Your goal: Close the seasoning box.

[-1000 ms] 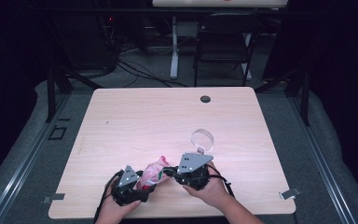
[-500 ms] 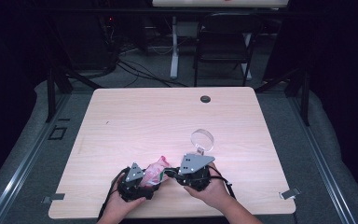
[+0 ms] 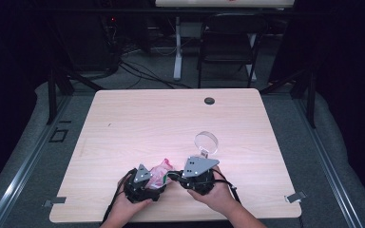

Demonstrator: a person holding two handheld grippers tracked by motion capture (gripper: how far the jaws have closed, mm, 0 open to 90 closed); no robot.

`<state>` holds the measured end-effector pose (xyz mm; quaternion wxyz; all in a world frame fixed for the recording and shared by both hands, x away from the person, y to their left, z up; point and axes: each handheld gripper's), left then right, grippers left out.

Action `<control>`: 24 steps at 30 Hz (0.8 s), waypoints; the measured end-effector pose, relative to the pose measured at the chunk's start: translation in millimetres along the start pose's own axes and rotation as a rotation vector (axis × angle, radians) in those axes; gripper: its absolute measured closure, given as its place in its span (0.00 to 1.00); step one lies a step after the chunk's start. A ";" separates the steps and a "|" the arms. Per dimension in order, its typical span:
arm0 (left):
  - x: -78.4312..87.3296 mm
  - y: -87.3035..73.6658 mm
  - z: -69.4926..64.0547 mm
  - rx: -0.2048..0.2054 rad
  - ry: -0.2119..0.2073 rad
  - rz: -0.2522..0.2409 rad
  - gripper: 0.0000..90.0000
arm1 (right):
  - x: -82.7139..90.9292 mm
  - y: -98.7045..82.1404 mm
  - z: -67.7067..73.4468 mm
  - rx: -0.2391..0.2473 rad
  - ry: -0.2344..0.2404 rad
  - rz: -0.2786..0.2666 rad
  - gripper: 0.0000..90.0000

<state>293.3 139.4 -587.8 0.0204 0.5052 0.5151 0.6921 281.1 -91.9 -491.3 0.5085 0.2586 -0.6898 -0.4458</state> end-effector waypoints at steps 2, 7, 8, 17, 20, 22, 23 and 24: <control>-0.3 0.4 0.3 0.001 -0.002 0.011 0.25 | 0.1 0.1 -0.1 0.002 -0.003 0.002 1.00; -1.3 0.9 -1.5 -0.010 0.012 0.023 0.26 | 0.0 0.2 0.2 0.001 -0.003 0.001 1.00; -1.9 0.9 -2.1 -0.013 0.017 0.025 0.27 | 0.2 0.2 0.2 0.003 -0.005 0.004 1.00; -1.6 0.7 -2.7 -0.016 0.026 0.022 0.29 | 0.4 0.4 0.4 0.004 -0.006 0.001 1.00; -1.3 0.7 -2.2 -0.019 0.031 0.020 0.31 | 0.7 0.5 0.5 0.006 -0.007 0.002 1.00; -1.0 0.5 -1.8 -0.017 0.033 0.018 0.33 | 0.7 0.5 0.5 0.006 -0.008 0.000 1.00; -0.9 0.4 -1.8 -0.016 0.034 0.016 0.33 | 0.8 0.6 0.5 0.006 -0.008 0.000 1.00; -0.7 0.2 -2.3 -0.011 0.036 0.013 0.34 | 0.8 0.6 0.5 0.005 -0.007 -0.001 1.00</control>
Point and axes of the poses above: each handheld gripper's, and its own axes: x roughly backward along the jaws, y roughly out of its top, z roughly to its left
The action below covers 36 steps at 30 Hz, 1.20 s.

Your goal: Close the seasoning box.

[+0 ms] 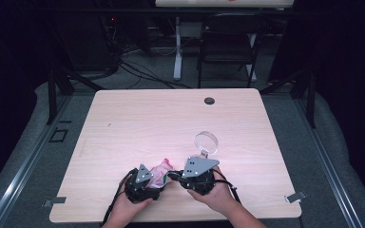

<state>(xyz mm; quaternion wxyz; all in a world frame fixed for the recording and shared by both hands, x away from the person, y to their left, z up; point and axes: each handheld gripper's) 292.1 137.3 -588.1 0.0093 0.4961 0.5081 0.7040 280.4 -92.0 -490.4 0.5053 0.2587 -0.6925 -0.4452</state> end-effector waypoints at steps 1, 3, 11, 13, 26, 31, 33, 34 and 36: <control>0.2 -0.1 0.1 -0.008 0.006 -0.003 0.35 | 0.0 0.0 0.0 0.000 0.000 0.000 1.00; 0.6 -0.4 -0.3 -0.013 0.013 -0.007 0.38 | 0.2 0.2 -0.1 0.002 0.002 -0.001 1.00; 2.2 -1.2 -1.9 -0.034 0.035 -0.017 0.45 | 0.8 0.5 -0.4 0.005 0.002 0.000 1.00; 3.0 -1.4 -2.3 -0.047 0.043 -0.021 0.47 | 0.9 0.6 -0.6 0.004 0.002 0.000 1.00; 6.4 -2.7 -3.3 -0.063 0.049 -0.067 0.59 | 2.4 1.9 -1.0 0.004 0.003 -0.012 1.00; 8.9 -0.9 -4.4 -0.066 0.049 -0.062 0.62 | 3.9 2.5 -1.1 0.004 0.001 -0.018 1.00; 9.5 -0.2 -5.4 -0.065 0.055 -0.065 0.62 | 4.7 2.6 -1.3 0.004 0.003 -0.022 1.00; 10.2 0.1 -5.6 -0.068 0.056 -0.066 0.62 | 5.0 2.7 -1.1 0.002 0.002 -0.025 1.00; 11.9 1.3 -6.2 -0.073 0.062 -0.065 0.63 | 6.1 3.1 -1.0 0.003 0.004 -0.029 1.00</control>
Point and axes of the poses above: each handheld gripper's, and its own axes: x roughly backward along the jaws, y roughly out of its top, z roughly to its left
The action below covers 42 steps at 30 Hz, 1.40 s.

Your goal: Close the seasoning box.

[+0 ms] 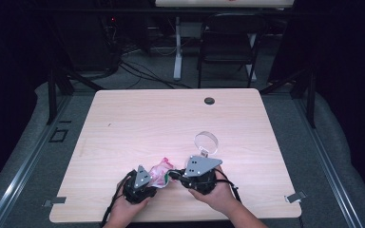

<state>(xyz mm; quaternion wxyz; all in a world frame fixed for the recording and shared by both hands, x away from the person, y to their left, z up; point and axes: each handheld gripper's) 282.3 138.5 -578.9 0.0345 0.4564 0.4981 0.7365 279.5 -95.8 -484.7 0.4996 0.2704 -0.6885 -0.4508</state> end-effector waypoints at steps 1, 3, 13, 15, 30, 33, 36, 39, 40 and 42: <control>1.0 0.5 -0.4 -0.003 0.009 -0.002 0.63 | 0.3 0.2 0.1 0.001 -0.002 -0.005 1.00; 2.6 1.9 -0.7 -0.011 0.021 -0.008 0.63 | 1.6 0.9 0.2 0.000 -0.002 -0.011 1.00; 7.8 5.7 -1.1 -0.038 0.064 -0.011 0.63 | 4.0 2.0 0.2 0.004 -0.001 -0.020 1.00; 8.7 6.6 -0.5 -0.040 0.067 -0.007 0.63 | 4.6 2.3 -0.1 0.000 -0.001 -0.026 0.98; 13.4 23.4 8.1 -0.092 0.154 -0.009 0.63 | 16.2 8.9 -7.1 0.008 -0.030 -0.048 0.76; 13.6 28.0 11.1 -0.091 0.169 -0.015 0.64 | 19.6 9.1 -8.2 0.010 -0.043 -0.057 0.74; 14.2 32.5 13.5 -0.093 0.179 -0.014 0.64 | 22.8 9.3 -9.6 0.012 -0.057 -0.065 0.72; 14.1 35.2 14.6 -0.100 0.180 -0.008 0.64 | 25.7 9.8 -10.4 0.014 -0.070 -0.071 0.71; 13.8 35.9 14.4 -0.102 0.179 -0.003 0.64 | 26.1 10.1 -10.6 0.015 -0.072 -0.072 0.71; 13.2 37.2 14.4 -0.119 0.179 0.004 0.64 | 27.0 10.8 -10.2 0.018 -0.077 -0.074 0.71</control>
Point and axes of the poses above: each handheld gripper's, and its own axes: x roughly backward along the jaws, y roughly out of its top, z roughly to its left
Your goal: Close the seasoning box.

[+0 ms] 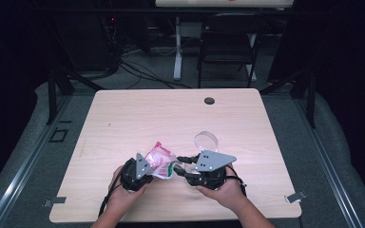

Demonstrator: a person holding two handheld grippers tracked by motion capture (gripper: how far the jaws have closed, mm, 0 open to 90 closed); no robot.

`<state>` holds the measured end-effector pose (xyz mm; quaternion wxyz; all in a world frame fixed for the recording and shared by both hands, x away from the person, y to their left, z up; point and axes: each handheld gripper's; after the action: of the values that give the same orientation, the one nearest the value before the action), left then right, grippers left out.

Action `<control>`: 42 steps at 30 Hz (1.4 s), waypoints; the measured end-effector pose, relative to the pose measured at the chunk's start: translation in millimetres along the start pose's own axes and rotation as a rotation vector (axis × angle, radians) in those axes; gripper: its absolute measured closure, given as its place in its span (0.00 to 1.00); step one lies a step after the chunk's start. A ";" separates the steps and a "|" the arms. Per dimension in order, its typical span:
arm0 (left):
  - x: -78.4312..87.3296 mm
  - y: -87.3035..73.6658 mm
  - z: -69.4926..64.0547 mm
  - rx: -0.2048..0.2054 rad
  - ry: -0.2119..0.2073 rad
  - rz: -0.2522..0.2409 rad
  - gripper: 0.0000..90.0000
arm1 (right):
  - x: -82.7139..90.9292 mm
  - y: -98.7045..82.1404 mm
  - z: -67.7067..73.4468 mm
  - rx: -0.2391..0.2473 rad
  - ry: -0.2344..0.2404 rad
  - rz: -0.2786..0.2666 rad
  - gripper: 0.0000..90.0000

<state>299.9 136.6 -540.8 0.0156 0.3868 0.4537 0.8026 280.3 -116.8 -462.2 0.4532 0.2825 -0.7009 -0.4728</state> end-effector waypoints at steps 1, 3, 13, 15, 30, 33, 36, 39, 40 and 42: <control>-0.6 0.5 -1.0 0.007 -0.001 -0.001 0.64 | 0.5 0.5 0.1 0.004 -0.002 0.000 0.71; -1.3 1.4 -1.6 -0.001 -0.003 0.001 0.64 | 1.3 1.3 0.4 0.010 -0.005 -0.001 0.71; -3.6 13.7 -0.3 -0.043 0.000 0.016 0.64 | 5.4 3.8 -0.5 0.053 -0.021 0.016 0.72; -3.6 17.3 0.4 -0.059 0.010 0.017 0.64 | 7.3 4.6 -1.3 0.054 -0.027 0.015 0.72; -9.5 30.4 1.8 -0.100 0.013 0.041 0.64 | 13.3 5.2 -3.4 0.071 -0.043 0.026 0.83; -10.1 31.2 2.1 -0.112 0.007 0.047 0.64 | 14.1 5.0 -3.9 0.080 -0.043 0.033 0.83; -10.2 32.2 1.4 -0.119 0.013 0.048 0.64 | 14.7 5.2 -3.7 0.092 -0.055 0.032 0.81; -10.7 33.7 1.4 -0.122 0.002 0.053 0.64 | 16.0 5.7 -4.6 0.097 -0.064 0.026 0.81; -10.7 34.2 1.3 -0.128 0.001 0.057 0.64 | 16.2 5.7 -4.8 0.098 -0.065 0.026 0.81; -11.5 34.9 1.0 -0.138 0.001 0.053 0.64 | 16.8 5.8 -5.3 0.100 -0.065 0.027 0.81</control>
<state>319.9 112.5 -521.6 0.0206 0.3961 0.3871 0.8324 278.0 -130.5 -449.9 0.4216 0.2799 -0.7418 -0.4401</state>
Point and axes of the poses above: each handheld gripper's, and its own axes: x roughly backward along the jaws, y roughly out of its top, z roughly to its left
